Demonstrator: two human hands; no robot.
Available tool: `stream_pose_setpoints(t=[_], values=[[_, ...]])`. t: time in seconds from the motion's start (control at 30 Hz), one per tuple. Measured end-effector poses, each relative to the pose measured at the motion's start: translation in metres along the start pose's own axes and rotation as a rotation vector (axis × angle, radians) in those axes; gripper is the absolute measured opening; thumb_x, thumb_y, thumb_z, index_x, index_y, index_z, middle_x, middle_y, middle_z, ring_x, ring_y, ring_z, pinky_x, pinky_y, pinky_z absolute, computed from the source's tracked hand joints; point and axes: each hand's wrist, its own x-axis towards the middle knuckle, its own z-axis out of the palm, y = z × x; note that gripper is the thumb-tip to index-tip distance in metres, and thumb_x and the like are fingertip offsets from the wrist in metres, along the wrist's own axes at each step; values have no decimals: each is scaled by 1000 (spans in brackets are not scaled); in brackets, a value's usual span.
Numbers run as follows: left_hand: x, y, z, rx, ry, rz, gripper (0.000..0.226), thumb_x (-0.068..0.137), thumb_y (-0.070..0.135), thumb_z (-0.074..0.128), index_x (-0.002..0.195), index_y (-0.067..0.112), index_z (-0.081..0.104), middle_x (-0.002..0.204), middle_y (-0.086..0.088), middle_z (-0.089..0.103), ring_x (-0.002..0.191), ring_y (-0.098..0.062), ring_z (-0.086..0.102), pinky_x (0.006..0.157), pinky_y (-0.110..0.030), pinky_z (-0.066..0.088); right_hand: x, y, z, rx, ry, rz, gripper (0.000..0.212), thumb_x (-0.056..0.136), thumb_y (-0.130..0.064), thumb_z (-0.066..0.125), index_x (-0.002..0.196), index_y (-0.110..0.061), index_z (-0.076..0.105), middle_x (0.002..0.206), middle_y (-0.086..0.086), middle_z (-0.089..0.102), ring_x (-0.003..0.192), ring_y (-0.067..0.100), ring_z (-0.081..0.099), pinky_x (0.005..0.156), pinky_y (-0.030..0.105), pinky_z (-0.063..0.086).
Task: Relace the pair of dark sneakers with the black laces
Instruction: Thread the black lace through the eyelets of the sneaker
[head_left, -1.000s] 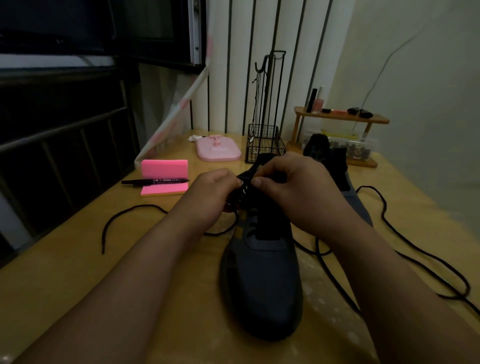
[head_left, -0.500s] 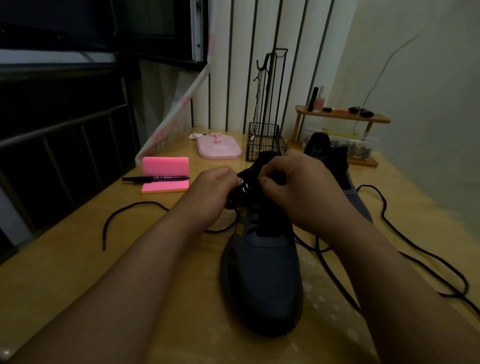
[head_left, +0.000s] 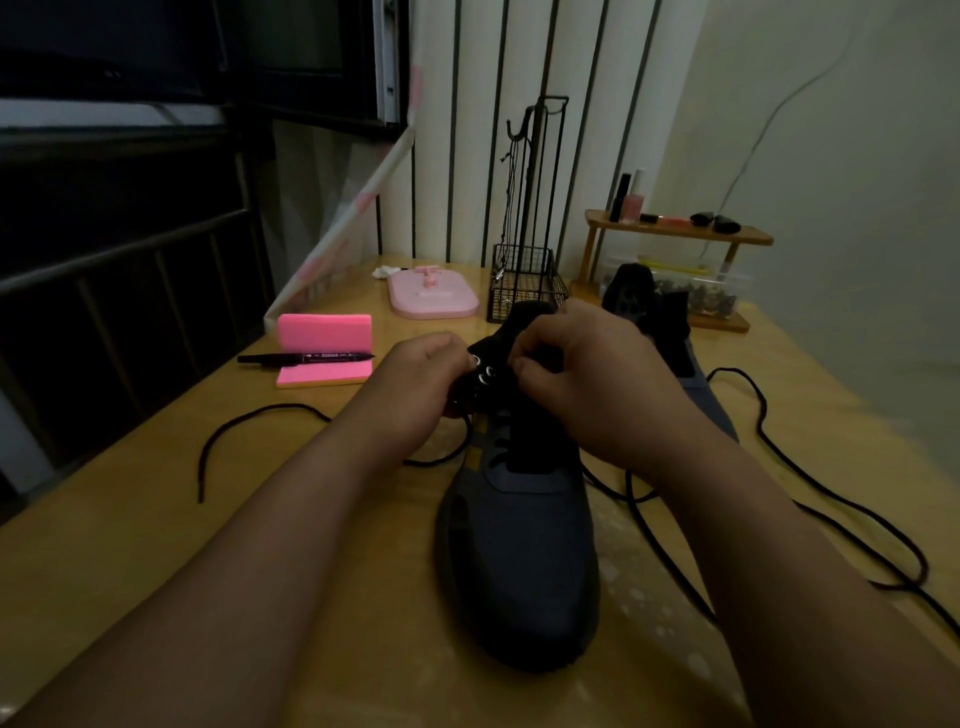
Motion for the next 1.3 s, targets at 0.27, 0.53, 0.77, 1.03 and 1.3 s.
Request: stream_pose_setpoints(t=[0.27,0.53,0.77,1.03,1.3], values=[[-5,0,2,55,-31,67,35,105,38,47,97,7,61,84,-6,65,76,-18,63,80,-42,53,1,0,9,-67,46,-22,20,101,-35,62,116,-31,74,102,-5,53,93,17,56,78,39,54],[-7,1,-4,112,-89,48,21,109,24,50,97,12,62,90,-3,64,82,-12,62,78,-31,52,-3,-1,10,18,27,18,27,100,-31,65,126,-35,68,107,-12,51,98,12,57,81,33,54],[8,-6,-32,-1083,260,-203,24,100,12,46,76,18,45,66,0,45,44,-8,36,41,-18,39,-12,14,-38,630,-53,212,49,99,-11,67,136,-42,59,120,-12,66,89,7,70,71,27,57],[-3,-7,-26,207,-61,27,45,98,58,58,94,16,75,68,14,68,58,0,57,58,-19,49,-10,19,-33,1106,85,200,36,101,0,56,131,-17,66,120,4,70,93,18,68,83,31,54],[12,-33,-28,350,335,45,32,104,34,61,82,15,49,80,-6,59,74,-21,54,65,-34,42,-11,12,-26,926,206,314,31,106,-5,48,119,-22,70,114,-3,74,101,17,74,93,40,61]])
